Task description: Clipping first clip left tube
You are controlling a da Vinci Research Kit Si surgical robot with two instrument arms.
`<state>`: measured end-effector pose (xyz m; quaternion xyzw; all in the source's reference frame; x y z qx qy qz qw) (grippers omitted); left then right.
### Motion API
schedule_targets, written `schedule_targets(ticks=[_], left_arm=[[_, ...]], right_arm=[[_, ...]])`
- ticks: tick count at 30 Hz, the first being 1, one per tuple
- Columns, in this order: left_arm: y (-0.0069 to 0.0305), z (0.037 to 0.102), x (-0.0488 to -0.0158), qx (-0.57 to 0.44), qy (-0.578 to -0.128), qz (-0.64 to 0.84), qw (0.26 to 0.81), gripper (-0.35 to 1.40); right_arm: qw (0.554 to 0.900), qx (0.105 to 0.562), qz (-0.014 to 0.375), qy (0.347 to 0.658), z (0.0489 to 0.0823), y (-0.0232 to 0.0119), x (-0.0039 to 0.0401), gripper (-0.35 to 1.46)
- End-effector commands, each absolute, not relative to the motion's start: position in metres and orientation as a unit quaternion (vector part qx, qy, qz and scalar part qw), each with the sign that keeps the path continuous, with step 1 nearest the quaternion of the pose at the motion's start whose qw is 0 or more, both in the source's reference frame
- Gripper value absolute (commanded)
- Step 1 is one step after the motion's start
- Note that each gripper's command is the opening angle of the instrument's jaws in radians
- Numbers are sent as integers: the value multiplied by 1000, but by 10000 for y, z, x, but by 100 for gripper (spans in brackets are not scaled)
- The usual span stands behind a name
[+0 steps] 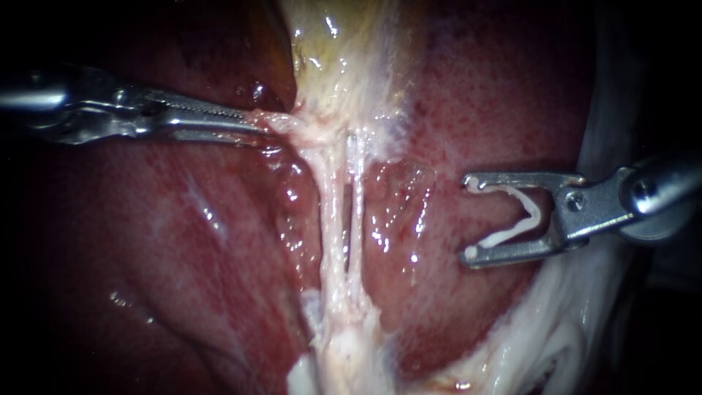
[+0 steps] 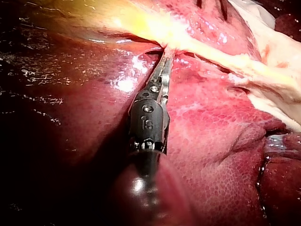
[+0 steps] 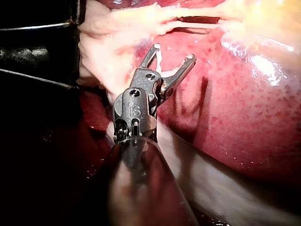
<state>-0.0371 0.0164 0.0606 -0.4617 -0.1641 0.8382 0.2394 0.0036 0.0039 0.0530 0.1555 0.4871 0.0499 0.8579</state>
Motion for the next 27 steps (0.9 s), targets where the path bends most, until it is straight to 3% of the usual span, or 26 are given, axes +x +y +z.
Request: schedule_targets(ticks=[1,5,13,19,27], left_arm=[[165,603,-369,-462,-166,838,239,-35],[177,573,-357,-464,-173,835,242,-35],[204,510,-335,-488,-138,828,238,-35],[199,517,-334,-487,-134,829,239,-35],[202,530,-331,-487,-132,830,238,-35]], right_arm=[[858,155,50,487,529,39,36,50],[858,155,50,487,529,39,37,50],[857,157,49,488,528,38,39,50],[850,171,43,497,524,34,57,50],[827,212,90,513,534,10,114,49]])
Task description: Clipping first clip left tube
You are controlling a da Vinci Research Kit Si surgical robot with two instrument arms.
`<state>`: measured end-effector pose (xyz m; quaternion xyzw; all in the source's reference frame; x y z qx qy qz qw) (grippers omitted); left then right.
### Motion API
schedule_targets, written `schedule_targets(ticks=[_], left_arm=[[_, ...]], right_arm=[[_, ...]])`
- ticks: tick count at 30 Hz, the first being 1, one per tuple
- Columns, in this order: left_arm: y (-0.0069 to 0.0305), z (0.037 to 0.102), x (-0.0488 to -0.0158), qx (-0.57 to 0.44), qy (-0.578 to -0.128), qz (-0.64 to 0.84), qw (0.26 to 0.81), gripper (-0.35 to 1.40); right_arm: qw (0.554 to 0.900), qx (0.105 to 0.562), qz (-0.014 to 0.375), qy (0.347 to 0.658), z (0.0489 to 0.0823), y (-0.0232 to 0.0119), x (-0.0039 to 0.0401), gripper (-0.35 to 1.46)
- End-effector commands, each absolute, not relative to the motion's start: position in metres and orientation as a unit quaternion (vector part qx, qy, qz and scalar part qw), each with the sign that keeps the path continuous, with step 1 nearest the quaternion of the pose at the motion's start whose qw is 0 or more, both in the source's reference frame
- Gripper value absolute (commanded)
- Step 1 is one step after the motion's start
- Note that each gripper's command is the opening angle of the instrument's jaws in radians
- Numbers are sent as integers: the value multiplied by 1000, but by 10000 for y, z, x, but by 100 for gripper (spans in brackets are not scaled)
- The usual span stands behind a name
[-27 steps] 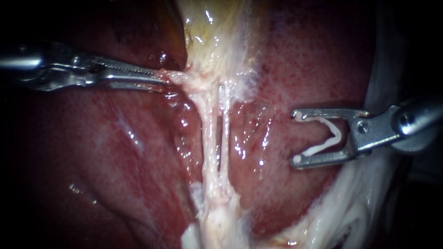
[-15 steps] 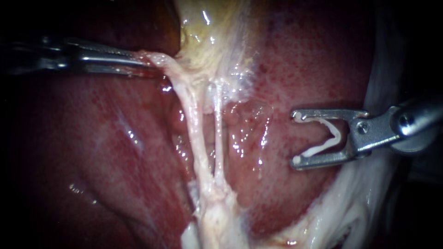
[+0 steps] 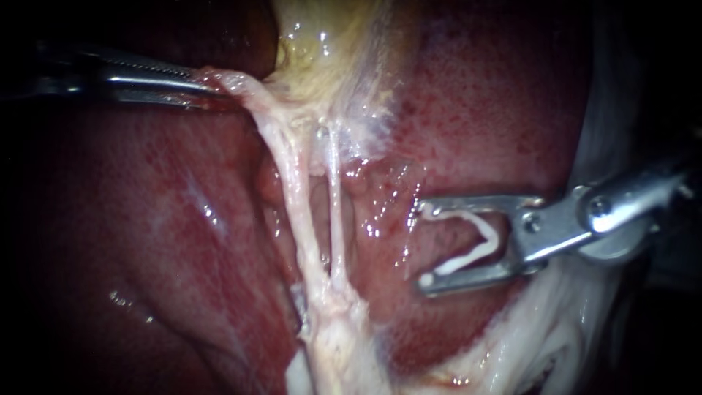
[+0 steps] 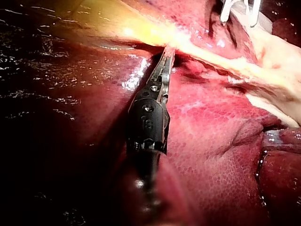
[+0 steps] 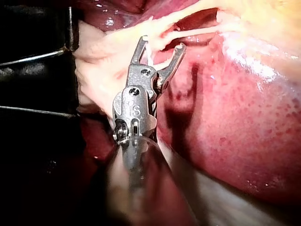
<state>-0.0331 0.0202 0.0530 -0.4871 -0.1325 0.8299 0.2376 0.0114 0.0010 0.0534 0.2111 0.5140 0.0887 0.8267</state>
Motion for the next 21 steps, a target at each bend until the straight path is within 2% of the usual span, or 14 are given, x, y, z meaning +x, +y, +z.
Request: schedule_targets(ticks=[1,7,15,21], left_arm=[[202,531,-331,-487,-132,830,238,-35],[202,531,-332,-487,-132,830,238,-35],[202,531,-333,-487,-132,830,238,-35],[202,531,-333,-487,-132,830,238,-35]], right_arm=[[826,214,93,513,538,7,119,49],[809,243,116,522,561,-5,146,49],[779,284,142,540,578,2,159,48],[774,293,157,539,595,3,164,48]])
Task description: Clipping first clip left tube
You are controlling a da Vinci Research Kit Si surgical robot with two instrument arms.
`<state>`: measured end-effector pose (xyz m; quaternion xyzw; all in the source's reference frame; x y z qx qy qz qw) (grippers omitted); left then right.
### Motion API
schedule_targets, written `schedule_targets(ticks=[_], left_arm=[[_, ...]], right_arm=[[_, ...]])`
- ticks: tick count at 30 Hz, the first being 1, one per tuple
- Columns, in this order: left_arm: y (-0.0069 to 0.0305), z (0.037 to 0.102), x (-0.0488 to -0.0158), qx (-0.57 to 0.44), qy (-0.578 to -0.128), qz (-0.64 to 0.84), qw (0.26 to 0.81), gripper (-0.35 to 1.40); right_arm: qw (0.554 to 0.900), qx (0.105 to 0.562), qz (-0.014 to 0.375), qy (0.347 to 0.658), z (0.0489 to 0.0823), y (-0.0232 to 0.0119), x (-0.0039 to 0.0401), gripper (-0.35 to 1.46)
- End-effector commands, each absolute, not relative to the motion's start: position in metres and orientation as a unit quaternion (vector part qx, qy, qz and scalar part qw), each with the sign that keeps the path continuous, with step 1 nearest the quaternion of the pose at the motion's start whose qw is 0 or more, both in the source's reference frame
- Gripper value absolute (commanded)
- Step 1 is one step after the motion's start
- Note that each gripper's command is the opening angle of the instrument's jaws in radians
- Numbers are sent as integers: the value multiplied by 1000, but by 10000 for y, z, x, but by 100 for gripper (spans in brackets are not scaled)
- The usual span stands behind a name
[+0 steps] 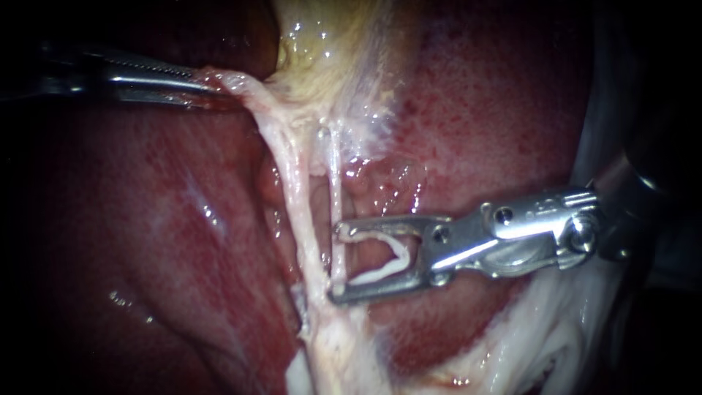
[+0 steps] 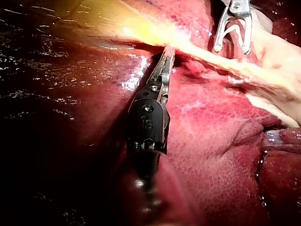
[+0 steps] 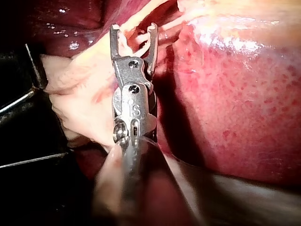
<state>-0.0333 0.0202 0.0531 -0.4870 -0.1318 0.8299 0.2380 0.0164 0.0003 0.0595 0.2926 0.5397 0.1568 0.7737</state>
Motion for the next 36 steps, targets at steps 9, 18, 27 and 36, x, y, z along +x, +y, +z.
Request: schedule_targets(ticks=[9,18,27,36], left_arm=[[202,531,-333,-487,-132,830,238,-35],[202,531,-334,-487,-132,830,238,-35],[202,532,-336,-487,-131,830,239,-35],[203,532,-337,-487,-131,830,239,-35]], right_arm=[[765,331,147,532,626,-14,169,47],[755,351,140,536,630,-20,189,47],[740,367,140,546,627,-25,216,45],[738,369,142,547,620,-31,226,46]])
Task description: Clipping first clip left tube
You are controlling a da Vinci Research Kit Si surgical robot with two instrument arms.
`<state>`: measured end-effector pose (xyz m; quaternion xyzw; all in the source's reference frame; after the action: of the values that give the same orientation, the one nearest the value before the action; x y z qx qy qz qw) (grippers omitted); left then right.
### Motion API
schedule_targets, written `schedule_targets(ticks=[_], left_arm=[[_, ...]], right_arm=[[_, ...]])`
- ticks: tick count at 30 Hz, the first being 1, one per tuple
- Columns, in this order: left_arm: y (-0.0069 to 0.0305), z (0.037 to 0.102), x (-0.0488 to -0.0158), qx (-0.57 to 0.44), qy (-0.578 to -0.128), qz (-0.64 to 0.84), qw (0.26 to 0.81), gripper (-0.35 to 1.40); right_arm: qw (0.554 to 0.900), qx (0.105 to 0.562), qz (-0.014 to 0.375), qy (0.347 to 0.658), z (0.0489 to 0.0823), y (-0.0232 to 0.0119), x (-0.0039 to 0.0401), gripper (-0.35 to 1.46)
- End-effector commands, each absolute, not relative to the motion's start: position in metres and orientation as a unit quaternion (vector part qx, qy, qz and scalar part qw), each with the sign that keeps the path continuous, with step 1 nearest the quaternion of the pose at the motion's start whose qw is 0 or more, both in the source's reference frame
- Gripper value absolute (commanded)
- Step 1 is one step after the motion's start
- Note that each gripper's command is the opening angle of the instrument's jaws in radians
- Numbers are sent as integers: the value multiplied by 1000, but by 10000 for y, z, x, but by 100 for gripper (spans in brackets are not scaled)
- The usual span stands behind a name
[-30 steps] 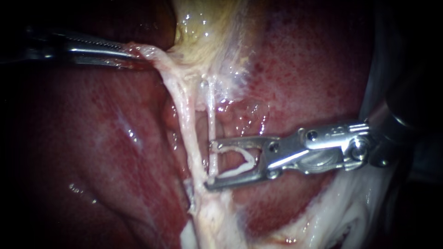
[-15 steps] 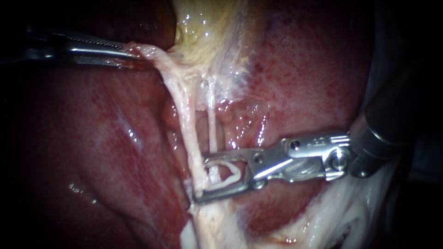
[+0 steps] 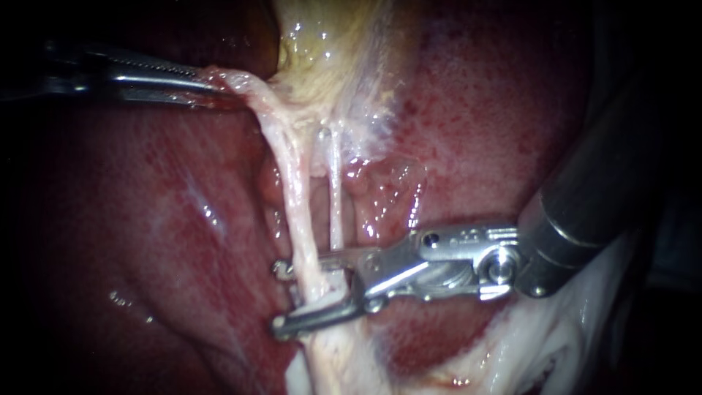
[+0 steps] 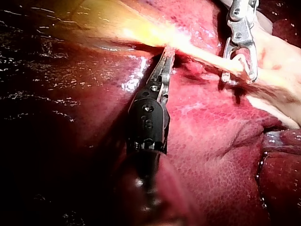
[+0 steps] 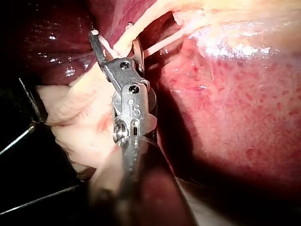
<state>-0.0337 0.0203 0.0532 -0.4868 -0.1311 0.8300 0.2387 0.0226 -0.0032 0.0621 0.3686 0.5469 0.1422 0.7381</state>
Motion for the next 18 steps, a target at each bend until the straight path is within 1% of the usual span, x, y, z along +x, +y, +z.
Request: schedule_targets(ticks=[1,8,13,18], left_arm=[[203,532,-336,-488,-131,829,239,-35],[203,534,-336,-488,-131,829,239,-35],[203,535,-336,-488,-131,829,239,-35],[203,535,-337,-488,-130,829,239,-35]], right_arm=[[738,369,142,547,617,-32,226,46],[733,373,140,552,595,-39,233,45],[732,373,140,552,589,-39,235,45],[732,373,150,550,585,-35,235,42]])
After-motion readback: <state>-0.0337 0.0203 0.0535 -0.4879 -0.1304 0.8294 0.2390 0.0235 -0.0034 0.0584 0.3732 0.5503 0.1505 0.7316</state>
